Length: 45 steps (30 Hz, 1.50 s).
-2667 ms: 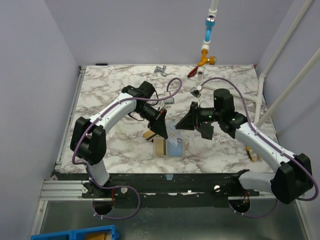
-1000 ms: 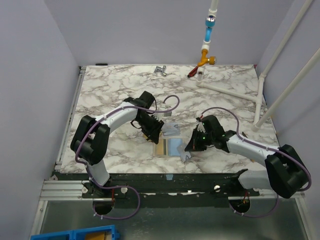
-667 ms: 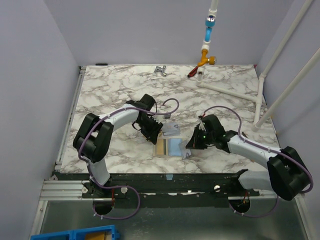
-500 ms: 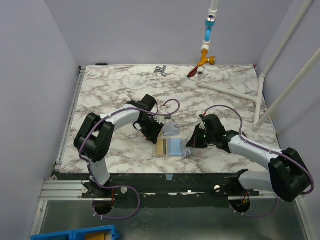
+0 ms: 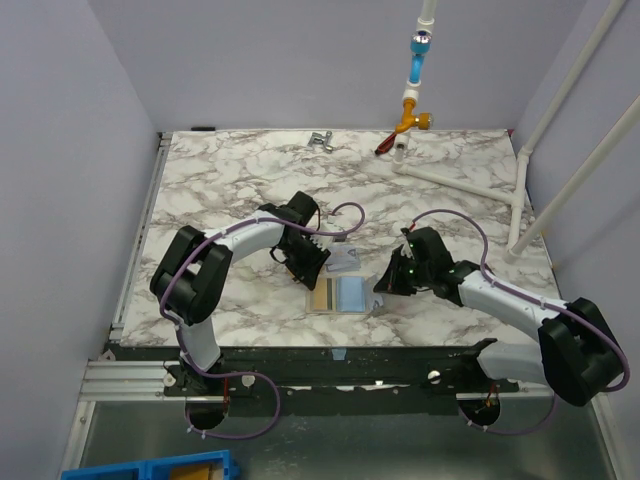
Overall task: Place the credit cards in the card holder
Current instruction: Insert the credit card into the card holder.
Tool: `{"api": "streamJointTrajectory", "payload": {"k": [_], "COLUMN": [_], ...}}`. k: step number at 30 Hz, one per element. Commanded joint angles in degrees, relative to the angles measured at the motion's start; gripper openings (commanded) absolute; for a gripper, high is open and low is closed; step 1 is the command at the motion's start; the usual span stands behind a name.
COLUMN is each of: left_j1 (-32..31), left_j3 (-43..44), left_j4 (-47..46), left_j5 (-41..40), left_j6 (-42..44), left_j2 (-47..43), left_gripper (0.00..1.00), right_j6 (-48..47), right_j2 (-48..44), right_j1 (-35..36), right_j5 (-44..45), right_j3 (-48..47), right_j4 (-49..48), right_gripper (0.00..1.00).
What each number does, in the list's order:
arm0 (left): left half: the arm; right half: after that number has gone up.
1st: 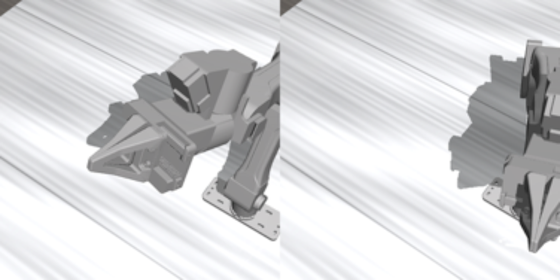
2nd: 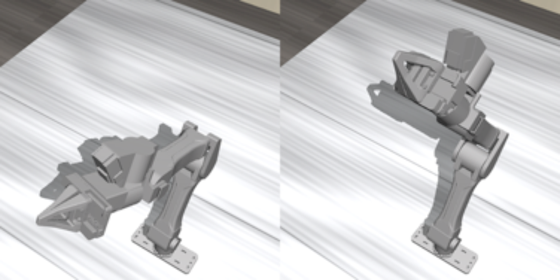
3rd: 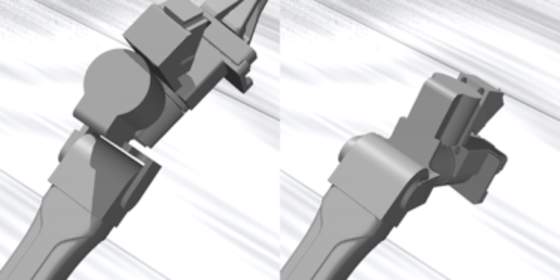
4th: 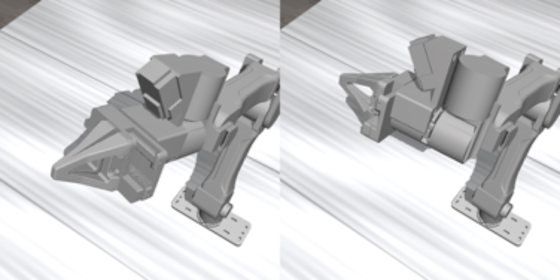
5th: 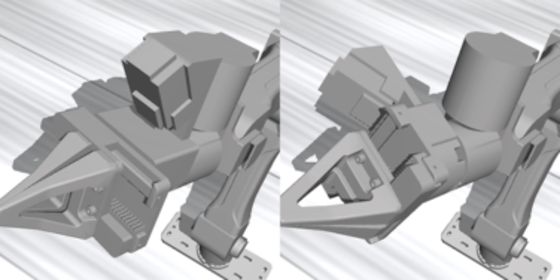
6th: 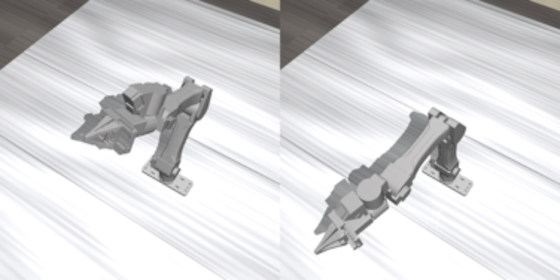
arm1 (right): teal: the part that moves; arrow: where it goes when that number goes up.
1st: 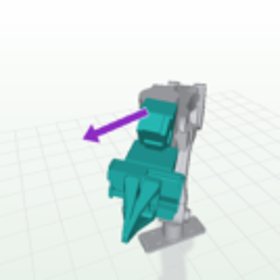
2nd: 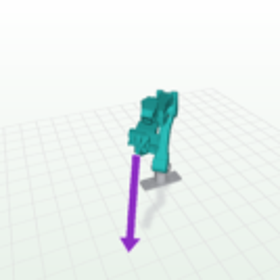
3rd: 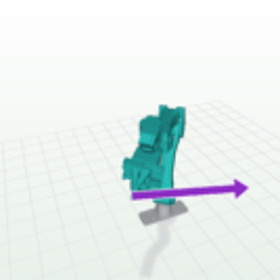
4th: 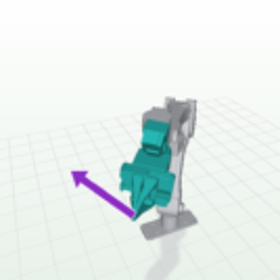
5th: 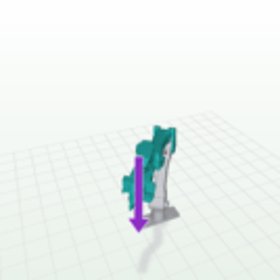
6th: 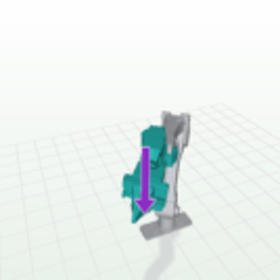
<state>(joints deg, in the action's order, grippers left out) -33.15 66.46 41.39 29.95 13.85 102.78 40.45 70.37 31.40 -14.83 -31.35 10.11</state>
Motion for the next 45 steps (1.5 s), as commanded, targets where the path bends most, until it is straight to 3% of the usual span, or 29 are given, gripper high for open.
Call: {"api": "streamJointTrajectory", "payload": {"k": [1, 33, 45], "left_j1": [-0.34, -0.51, -0.48], "left_j3": [-0.81, -0.05, -1.07], "left_j4": [-0.74, 0.52, 2.61], "left_j5": [-1.28, -1.15, 4.57], "left_j6": [0.83, 1.6, 6.19], "left_j2": [0.53, 0.34, -1.84], "left_gripper": [0.24, 0.22, 0.21], "right_j6": [-0.41, 2.66, 5.03], "right_j2": [0.83, -0.53, 9.78], "right_j1": [-0.2, -0.25, 0.52], "right_j5": [-2.54, -11.78, -17.34], "right_j3": [1.32, -0.47, -2.26], "right_j4": [-1.55, -8.48, -19.6], "right_gripper": [0.01, 0.01, 0.01]}}
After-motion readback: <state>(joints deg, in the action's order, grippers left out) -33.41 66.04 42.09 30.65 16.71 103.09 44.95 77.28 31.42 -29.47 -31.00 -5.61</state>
